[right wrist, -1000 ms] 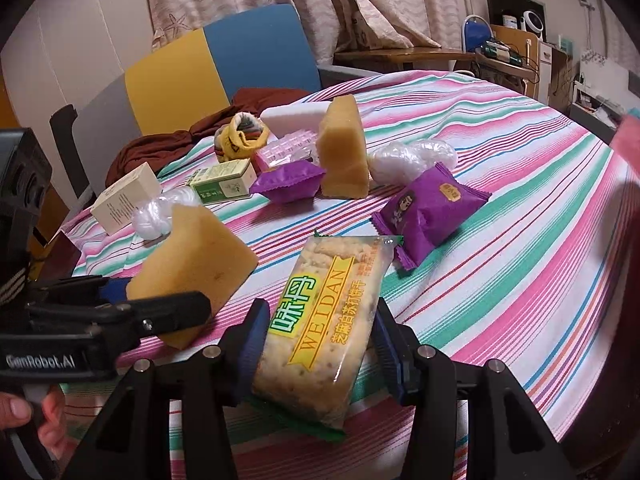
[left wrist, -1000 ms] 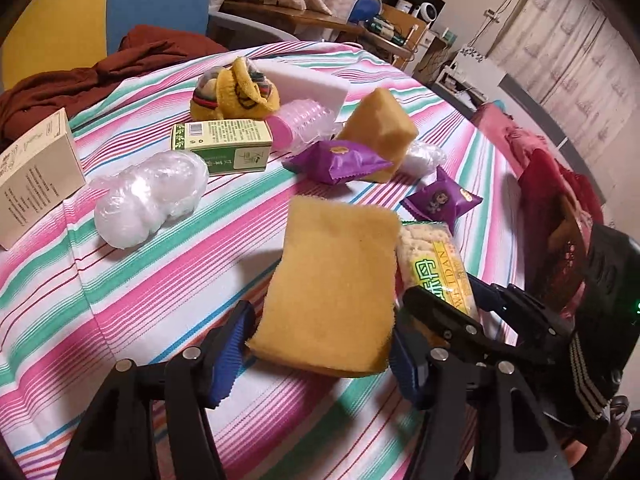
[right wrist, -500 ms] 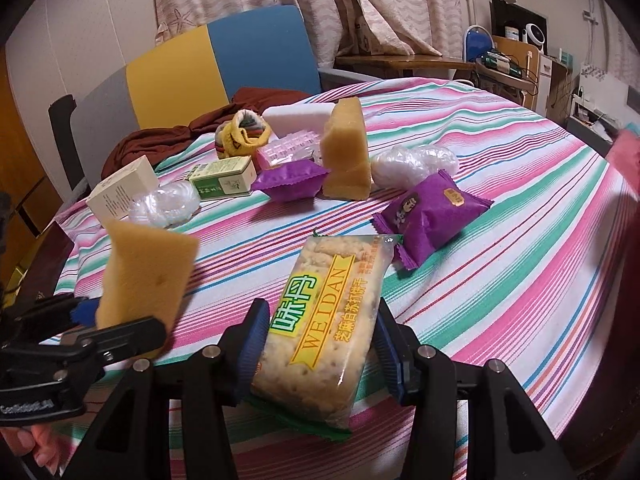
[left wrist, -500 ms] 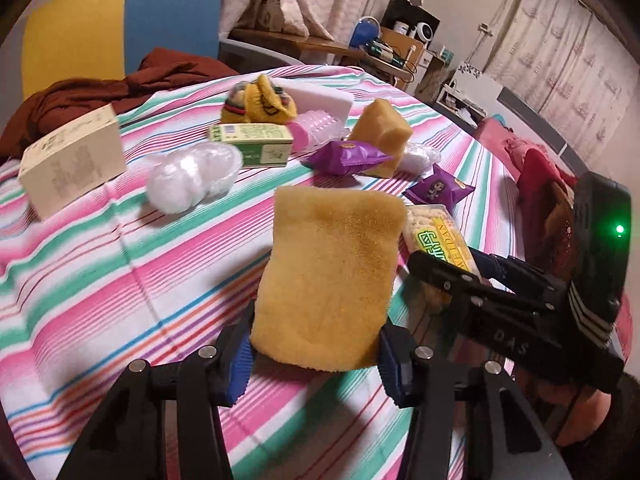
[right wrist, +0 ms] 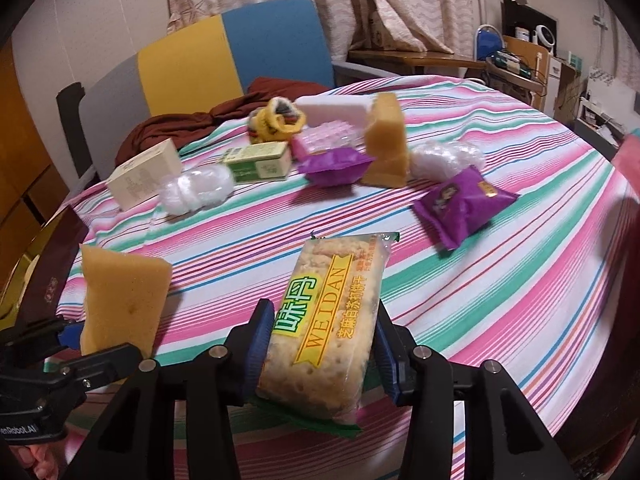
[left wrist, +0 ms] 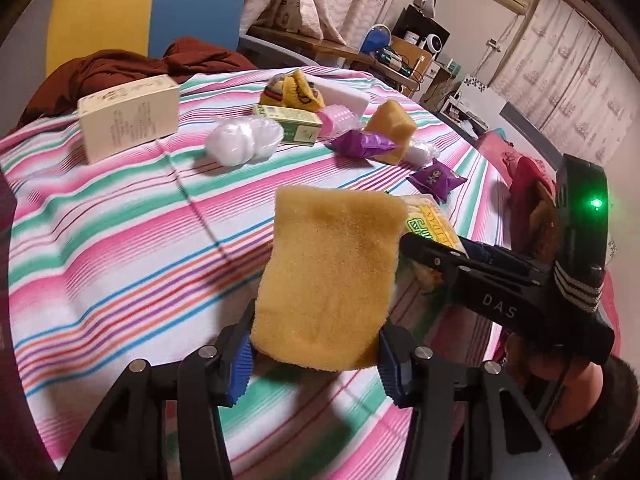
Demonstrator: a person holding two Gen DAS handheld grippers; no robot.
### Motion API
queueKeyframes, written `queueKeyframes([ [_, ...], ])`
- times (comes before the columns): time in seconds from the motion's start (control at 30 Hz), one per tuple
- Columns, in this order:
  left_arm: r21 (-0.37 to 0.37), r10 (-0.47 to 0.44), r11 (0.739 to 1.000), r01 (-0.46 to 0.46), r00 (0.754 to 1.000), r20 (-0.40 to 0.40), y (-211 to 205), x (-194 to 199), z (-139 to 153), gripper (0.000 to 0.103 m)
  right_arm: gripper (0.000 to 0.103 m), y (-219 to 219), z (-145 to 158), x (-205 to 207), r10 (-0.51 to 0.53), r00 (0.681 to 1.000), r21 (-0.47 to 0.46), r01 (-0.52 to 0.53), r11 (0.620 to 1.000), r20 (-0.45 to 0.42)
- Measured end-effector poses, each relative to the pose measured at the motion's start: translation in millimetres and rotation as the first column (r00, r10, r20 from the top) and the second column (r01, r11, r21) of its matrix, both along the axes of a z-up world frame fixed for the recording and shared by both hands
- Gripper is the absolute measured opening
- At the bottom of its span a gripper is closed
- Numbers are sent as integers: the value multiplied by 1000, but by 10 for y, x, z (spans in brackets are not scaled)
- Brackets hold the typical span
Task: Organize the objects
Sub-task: 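Carry the WEIDAN pack and sponge over the gold tray and release both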
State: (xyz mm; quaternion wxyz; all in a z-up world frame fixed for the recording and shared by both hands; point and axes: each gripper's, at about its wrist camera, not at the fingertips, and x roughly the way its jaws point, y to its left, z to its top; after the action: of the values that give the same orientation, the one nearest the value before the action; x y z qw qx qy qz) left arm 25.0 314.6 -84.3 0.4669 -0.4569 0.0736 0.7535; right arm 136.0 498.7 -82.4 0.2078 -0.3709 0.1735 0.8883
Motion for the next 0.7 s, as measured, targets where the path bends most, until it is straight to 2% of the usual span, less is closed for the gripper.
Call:
queueKeyframes([
  [0.33, 46, 52, 998, -52, 999, 6, -380, 15, 79, 52, 45, -307, 34, -12, 28, 1000, -49, -28, 998, -2],
  [0.53, 78, 58, 995, -56, 998, -24, -587, 65, 233, 52, 44, -496, 57, -43, 47, 999, -98, -47, 994, -4],
  [0.7, 101, 84, 992, -78, 995, -52, -829, 78, 383, 52, 44, -743, 115, -153, 110, 994, -102, -110, 989, 1],
])
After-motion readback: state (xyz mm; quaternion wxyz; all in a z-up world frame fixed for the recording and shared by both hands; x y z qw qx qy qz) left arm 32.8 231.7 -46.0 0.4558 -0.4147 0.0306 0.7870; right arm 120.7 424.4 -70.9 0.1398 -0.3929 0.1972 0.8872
